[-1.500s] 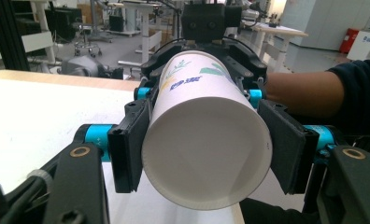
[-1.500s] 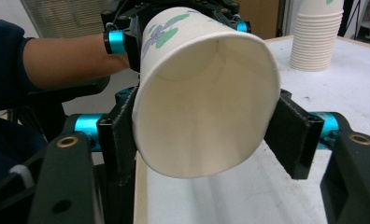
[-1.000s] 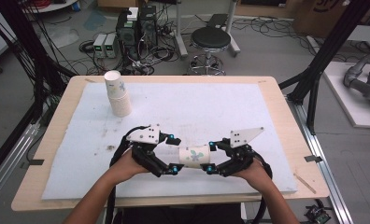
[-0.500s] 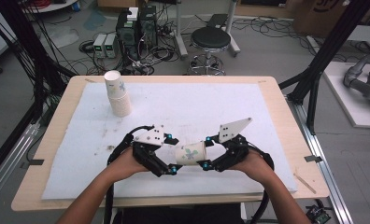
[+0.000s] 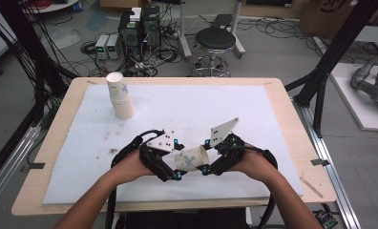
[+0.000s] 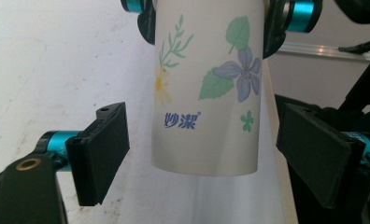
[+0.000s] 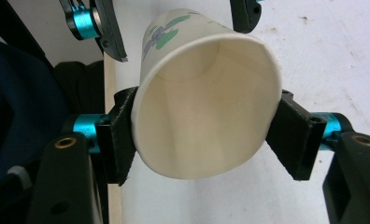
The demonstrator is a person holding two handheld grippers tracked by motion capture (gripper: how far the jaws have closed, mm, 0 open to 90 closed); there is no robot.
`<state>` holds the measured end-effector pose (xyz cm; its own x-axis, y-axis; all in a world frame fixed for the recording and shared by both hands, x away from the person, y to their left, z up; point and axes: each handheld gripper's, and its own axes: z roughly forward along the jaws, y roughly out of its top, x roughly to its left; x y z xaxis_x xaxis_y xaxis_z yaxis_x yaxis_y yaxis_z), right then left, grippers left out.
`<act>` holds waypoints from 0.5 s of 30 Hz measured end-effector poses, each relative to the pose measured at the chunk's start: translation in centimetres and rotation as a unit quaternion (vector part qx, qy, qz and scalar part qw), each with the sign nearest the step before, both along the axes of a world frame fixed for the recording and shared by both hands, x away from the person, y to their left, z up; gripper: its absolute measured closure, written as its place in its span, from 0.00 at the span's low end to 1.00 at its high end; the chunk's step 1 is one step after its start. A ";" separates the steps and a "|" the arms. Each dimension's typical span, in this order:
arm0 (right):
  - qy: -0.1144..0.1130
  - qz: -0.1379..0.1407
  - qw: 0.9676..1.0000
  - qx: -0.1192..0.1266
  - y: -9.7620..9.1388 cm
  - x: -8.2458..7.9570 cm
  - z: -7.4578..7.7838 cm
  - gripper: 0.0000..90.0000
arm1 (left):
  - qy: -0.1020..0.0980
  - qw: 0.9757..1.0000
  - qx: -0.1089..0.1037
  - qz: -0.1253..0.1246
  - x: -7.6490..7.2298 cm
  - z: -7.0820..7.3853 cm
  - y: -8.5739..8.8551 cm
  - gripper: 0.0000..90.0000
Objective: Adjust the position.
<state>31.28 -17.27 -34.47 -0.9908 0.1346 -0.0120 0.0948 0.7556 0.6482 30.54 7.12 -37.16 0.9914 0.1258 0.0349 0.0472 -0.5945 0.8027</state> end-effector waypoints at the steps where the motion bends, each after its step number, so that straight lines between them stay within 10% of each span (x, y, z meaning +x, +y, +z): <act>1: 0.000 0.000 1.000 0.000 0.0 0.0 0.0 0.36 | 0.000 1.000 0.000 0.000 0.0 0.0 0.0 0.19; 15: -0.020 0.021 0.997 -0.076 1.9 0.3 0.9 0.36 | -0.006 0.999 0.036 -0.008 0.2 0.0 -1.0 0.21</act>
